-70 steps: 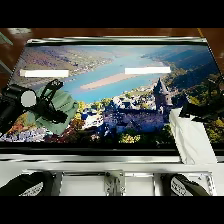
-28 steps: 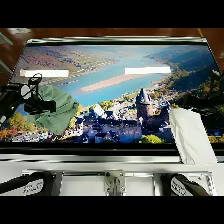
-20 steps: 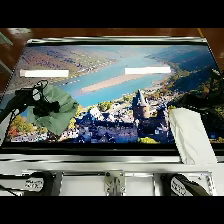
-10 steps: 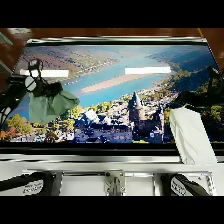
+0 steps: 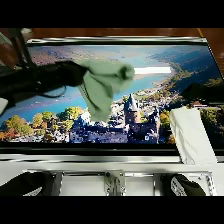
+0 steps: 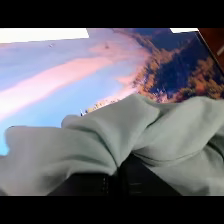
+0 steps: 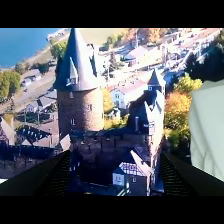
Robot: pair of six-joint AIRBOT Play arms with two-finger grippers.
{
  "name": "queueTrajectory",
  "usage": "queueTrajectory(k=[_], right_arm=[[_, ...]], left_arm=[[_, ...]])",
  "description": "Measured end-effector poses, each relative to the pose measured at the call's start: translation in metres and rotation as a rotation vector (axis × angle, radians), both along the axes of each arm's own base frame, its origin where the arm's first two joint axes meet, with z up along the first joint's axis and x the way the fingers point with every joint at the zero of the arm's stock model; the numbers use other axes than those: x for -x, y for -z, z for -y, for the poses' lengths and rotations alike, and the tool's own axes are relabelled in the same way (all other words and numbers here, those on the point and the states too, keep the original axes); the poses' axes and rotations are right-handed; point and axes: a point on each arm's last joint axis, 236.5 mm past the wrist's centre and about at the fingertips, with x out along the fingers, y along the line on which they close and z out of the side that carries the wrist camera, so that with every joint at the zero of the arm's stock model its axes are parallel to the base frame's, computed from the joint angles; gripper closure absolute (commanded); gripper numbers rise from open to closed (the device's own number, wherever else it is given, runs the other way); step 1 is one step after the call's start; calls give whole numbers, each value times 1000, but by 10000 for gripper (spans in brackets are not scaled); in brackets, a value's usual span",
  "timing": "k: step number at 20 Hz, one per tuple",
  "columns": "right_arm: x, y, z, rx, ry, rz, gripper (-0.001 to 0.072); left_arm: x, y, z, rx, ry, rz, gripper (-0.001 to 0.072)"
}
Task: Fold the shirts.
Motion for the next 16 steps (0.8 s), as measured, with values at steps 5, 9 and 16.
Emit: queueTrajectory(k=[5,9,16], right_arm=[[26,-3,-12,-12,-35,-30,24],[37,41,-26,-95,-38,-125,23],[50,116,-41,-204,1,-230,24]], left_arm=[[19,114,37,-115,57,-236,667],[35,206,57,-149,70,-444,186],[21,253,1,-209,-27,-620,138]])
